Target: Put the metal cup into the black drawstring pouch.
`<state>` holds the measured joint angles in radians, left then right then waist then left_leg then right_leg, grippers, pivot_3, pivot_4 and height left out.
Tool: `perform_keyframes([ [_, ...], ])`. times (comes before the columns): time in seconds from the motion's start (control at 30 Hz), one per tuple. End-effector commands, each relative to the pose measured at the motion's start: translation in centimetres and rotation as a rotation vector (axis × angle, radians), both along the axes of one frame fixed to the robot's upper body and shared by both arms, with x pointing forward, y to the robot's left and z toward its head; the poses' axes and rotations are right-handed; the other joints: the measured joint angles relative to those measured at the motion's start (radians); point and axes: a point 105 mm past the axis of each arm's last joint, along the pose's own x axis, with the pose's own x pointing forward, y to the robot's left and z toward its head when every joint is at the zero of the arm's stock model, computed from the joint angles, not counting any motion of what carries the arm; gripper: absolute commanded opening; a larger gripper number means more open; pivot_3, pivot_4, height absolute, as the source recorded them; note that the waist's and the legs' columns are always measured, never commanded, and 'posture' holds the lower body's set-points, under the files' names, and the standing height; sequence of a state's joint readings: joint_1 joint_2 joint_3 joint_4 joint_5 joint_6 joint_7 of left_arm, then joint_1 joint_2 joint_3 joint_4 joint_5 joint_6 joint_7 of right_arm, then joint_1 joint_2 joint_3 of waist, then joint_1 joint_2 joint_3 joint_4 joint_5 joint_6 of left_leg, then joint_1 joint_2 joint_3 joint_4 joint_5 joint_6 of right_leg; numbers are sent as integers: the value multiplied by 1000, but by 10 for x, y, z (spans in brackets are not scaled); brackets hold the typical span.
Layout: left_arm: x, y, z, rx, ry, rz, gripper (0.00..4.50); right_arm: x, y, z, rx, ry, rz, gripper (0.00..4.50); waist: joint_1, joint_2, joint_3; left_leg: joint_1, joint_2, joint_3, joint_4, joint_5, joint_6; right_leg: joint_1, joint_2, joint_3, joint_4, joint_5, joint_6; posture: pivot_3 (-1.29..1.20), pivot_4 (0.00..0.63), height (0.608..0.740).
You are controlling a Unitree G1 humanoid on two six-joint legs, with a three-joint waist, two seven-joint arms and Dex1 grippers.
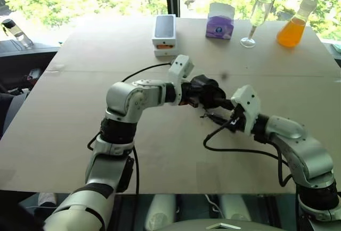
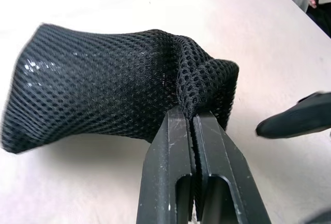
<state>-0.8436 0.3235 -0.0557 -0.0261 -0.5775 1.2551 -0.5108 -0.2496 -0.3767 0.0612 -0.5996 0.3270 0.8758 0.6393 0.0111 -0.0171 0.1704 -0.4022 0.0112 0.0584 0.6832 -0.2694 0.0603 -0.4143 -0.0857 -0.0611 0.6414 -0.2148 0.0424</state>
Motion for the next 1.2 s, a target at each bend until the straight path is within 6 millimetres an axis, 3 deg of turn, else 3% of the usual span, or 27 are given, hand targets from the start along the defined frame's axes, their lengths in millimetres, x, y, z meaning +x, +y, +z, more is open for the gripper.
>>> perform_keyframes([
  [0.03,0,-1,24,-42,-38,-20,0,-12,-1,-1,26,68,2,3153,1,0,0,0,0,0,0,0,0,0,0,0,0,0,0,0,150,737],
  [0.13,-1,-9,27,-40,-45,-40,0,-16,5,-11,136,197,0,3153,4,0,0,-1,0,-2,0,0,0,0,0,-2,0,0,0,0,150,737],
  [0.43,-5,-16,9,-17,-19,-54,0,2,15,-12,336,337,-81,3153,0,0,0,-1,0,-1,0,0,0,-1,1,-1,0,0,0,0,150,737],
  [1.07,-10,-15,9,-19,-58,-100,0,10,23,-27,367,420,-110,3153,-1,0,0,-2,0,-1,0,0,1,-1,0,-1,0,0,0,0,150,737],
  [1.1,-8,-14,10,-18,-55,-87,567,10,22,-27,368,420,-110,3238,0,0,0,-2,0,-1,0,0,1,-1,0,-1,0,0,0,0,150,737],
  [1.2,-6,-4,21,-75,-15,-65,1687,9,19,-28,366,419,-117,3238,1,0,0,-2,0,-2,0,0,1,-1,0,-1,0,0,0,0,150,737],
])
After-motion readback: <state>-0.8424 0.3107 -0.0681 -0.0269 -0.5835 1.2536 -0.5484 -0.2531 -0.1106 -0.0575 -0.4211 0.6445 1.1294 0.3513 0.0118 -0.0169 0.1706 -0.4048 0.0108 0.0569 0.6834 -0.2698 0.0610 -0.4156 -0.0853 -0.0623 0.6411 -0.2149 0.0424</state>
